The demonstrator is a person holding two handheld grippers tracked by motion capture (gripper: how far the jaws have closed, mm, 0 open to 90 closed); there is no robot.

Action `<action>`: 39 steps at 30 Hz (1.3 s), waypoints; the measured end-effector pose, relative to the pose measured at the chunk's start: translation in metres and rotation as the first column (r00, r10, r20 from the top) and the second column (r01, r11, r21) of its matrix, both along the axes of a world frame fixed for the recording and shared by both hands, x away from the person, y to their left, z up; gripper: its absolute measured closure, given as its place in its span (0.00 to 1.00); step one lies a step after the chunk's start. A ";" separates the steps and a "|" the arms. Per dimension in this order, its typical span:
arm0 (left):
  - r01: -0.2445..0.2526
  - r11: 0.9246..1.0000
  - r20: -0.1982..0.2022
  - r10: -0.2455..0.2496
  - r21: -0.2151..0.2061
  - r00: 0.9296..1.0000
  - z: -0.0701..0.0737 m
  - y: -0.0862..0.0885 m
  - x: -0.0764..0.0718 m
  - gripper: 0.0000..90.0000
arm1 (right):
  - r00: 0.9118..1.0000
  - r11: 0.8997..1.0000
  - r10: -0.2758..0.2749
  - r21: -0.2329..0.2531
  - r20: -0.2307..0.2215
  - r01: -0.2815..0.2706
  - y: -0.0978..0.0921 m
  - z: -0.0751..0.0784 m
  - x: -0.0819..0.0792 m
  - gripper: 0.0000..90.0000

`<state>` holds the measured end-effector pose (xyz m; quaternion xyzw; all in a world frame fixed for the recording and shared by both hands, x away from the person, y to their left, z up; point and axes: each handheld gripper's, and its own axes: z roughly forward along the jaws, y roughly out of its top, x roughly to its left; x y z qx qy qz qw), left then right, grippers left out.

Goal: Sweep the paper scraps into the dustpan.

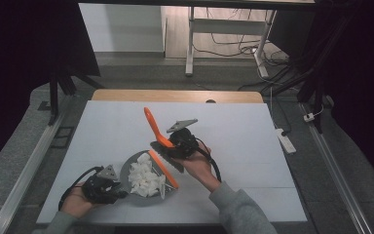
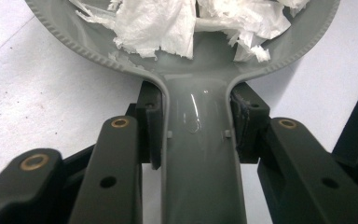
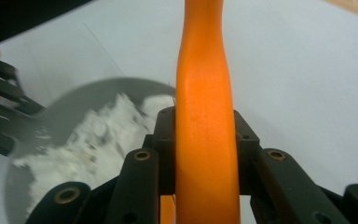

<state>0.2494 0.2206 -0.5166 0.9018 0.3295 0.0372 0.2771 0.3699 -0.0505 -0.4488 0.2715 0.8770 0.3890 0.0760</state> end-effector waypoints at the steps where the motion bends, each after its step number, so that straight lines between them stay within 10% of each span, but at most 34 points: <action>1: 0.000 1.000 0.000 0.000 0.000 1.000 0.000 0.000 0.000 0.69 | 1.000 1.000 -0.012 -0.008 -0.009 0.012 -0.003 -0.003 0.001 0.78; 19: 0.001 1.000 -0.002 -0.001 0.003 1.000 0.000 -0.002 0.000 0.69 | 0.995 0.999 0.002 -0.040 -0.102 -0.006 0.011 -0.037 -0.017 0.78; 29: -0.001 1.000 0.000 0.001 0.002 1.000 -0.001 -0.002 0.000 0.69 | 0.994 0.998 0.053 0.041 -0.094 -0.049 0.034 -0.027 -0.028 0.78; 39: -0.001 1.000 -0.001 0.001 -0.005 1.000 -0.002 -0.001 0.000 0.69 | 0.999 0.996 -0.007 0.084 -0.052 0.012 0.020 -0.017 -0.016 0.78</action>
